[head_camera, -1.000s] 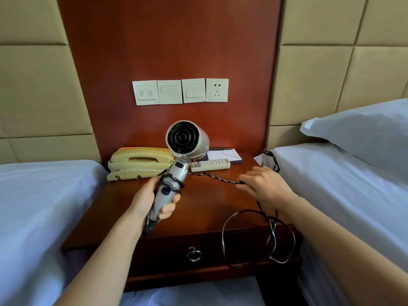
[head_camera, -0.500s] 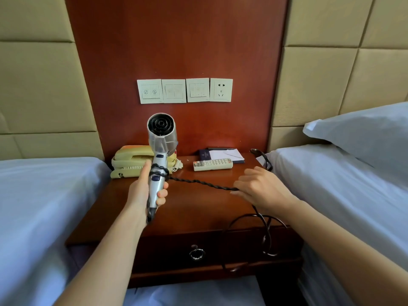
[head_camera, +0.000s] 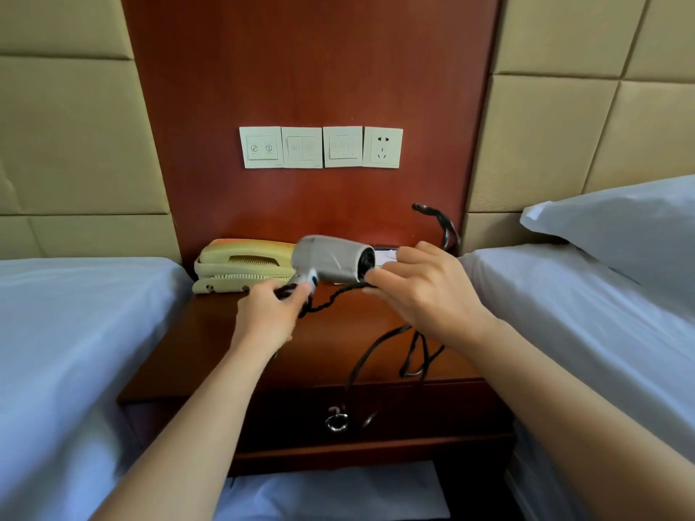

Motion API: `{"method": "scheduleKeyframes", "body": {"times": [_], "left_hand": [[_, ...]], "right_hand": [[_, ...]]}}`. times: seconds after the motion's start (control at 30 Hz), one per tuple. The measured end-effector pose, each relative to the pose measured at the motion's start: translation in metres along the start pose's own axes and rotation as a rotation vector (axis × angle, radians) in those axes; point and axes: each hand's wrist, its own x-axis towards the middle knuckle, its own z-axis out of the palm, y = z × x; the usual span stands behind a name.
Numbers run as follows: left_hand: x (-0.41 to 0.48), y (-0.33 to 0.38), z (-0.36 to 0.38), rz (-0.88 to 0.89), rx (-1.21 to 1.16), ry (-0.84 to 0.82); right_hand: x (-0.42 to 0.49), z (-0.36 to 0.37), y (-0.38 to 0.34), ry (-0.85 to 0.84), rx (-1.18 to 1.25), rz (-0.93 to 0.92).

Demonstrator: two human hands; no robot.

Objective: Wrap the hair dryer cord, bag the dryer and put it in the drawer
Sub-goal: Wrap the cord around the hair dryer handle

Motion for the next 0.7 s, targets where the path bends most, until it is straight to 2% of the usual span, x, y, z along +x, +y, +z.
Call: {"method": "scheduleKeyframes", "body": {"times": [0.27, 0.43, 0.7], "left_hand": [[-0.029, 0.014, -0.004, 0.21, 0.307, -0.066], [-0.04, 0.024, 0.002, 0.21, 0.482, -0.101], [-0.035, 0.026, 0.001, 0.229, 0.458, -0.037]], "right_hand": [[0.008, -0.009, 0.008, 0.03, -0.005, 0.118], [0.02, -0.01, -0.012, 0.065, 0.038, 0.027], [0.027, -0.011, -0.026, 0.075, 0.087, -0.004]]}}
